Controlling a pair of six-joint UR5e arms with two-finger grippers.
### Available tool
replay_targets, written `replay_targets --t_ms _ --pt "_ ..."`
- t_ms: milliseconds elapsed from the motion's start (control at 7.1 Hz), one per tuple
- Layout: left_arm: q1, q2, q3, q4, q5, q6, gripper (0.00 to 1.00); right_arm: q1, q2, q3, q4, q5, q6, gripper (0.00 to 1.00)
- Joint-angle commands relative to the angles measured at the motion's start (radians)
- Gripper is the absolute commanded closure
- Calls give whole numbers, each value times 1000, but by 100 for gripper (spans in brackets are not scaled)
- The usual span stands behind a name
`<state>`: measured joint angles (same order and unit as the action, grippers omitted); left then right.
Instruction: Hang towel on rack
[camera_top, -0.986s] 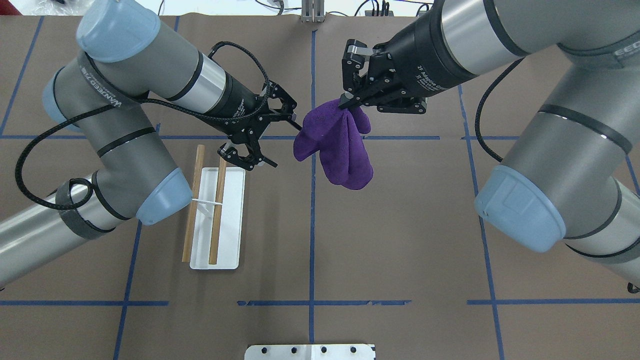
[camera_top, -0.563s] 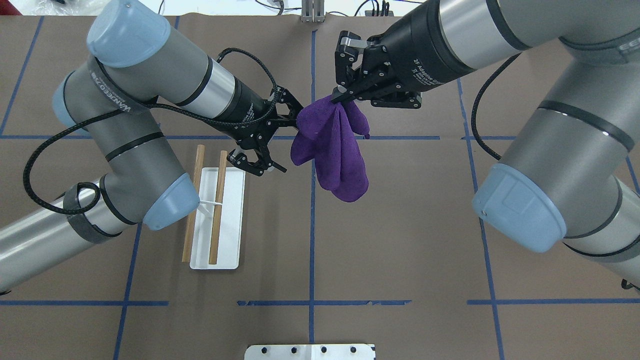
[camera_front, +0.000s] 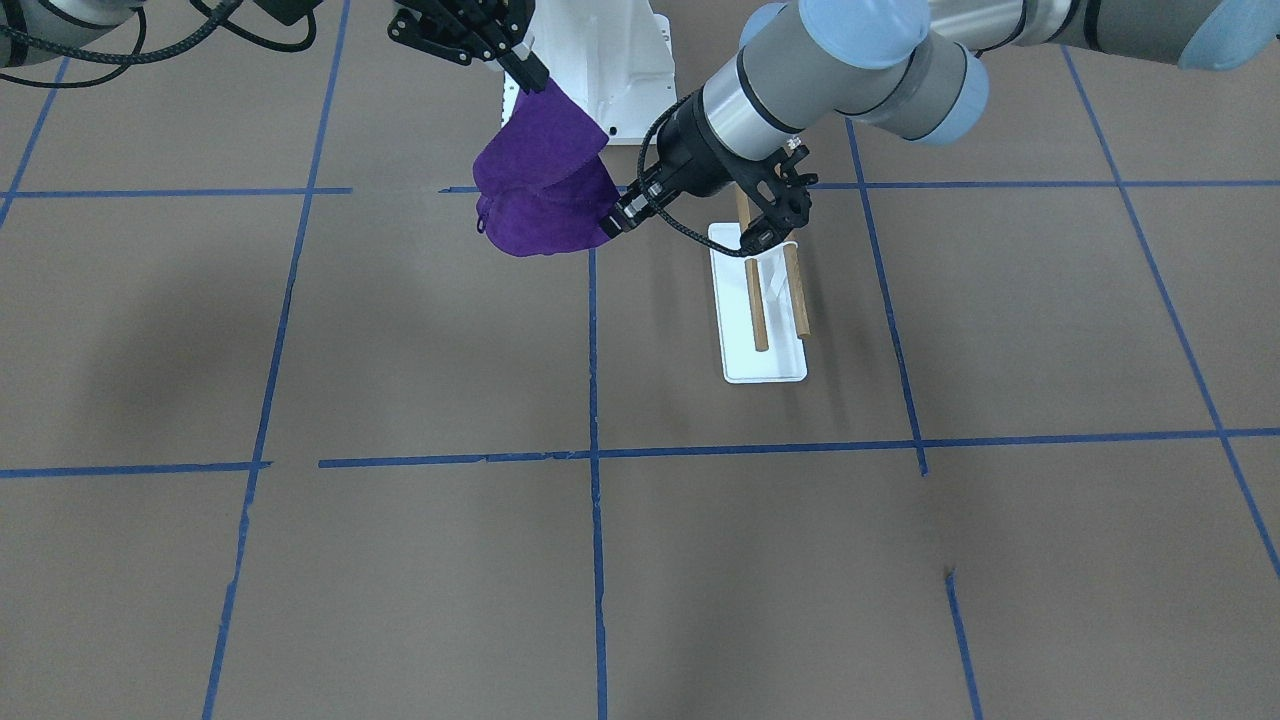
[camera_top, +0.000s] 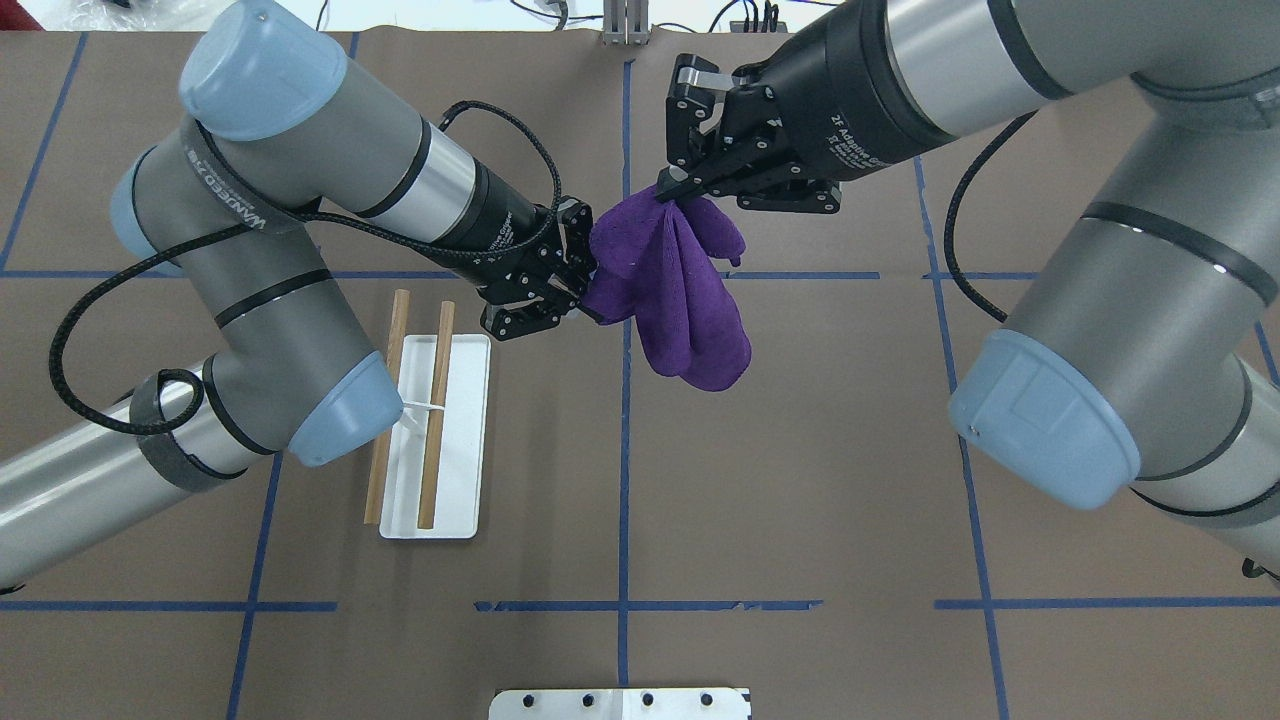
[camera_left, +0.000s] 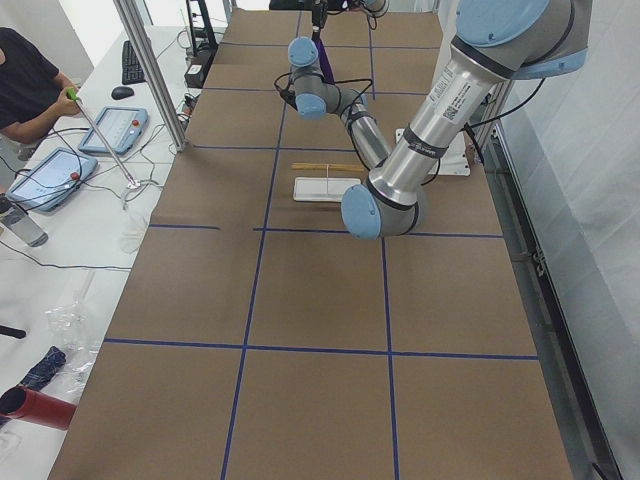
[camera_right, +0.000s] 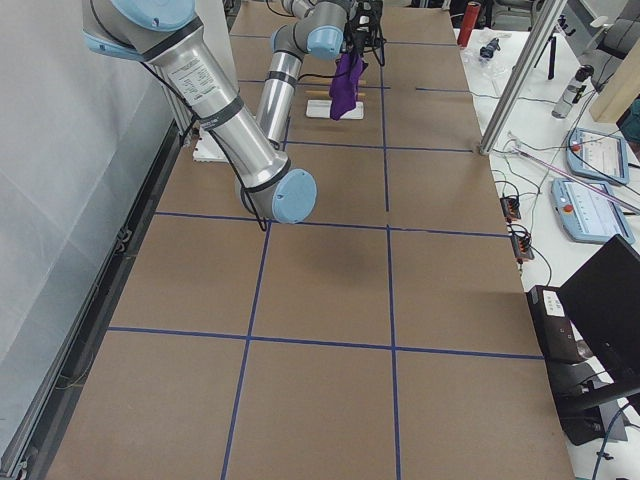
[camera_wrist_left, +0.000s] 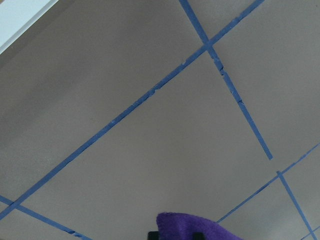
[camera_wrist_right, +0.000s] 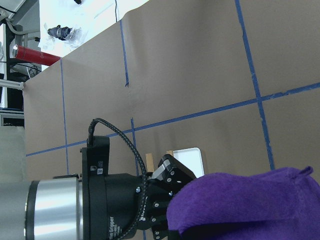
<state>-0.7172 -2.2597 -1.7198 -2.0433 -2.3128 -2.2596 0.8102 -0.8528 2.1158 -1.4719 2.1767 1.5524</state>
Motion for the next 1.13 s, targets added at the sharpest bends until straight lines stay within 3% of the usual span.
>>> replay_targets --t_ms 0,141,282,563,986 --pt "-1 3 -10 0 0 5 100 1 -5 4 2 2 0 91" --pt "-1 6 -12 0 3 6 100 9 -26 24 4 -21 -3 1" --pt "-1 9 -11 2 6 5 100 10 -101 82 11 -31 -8 0" --pt "-2 31 -14 2 48 8 100 21 -239 118 143 -26 -8 0" --pt "-18 175 -163 6 65 27 100 21 -279 116 153 -34 -8 0"
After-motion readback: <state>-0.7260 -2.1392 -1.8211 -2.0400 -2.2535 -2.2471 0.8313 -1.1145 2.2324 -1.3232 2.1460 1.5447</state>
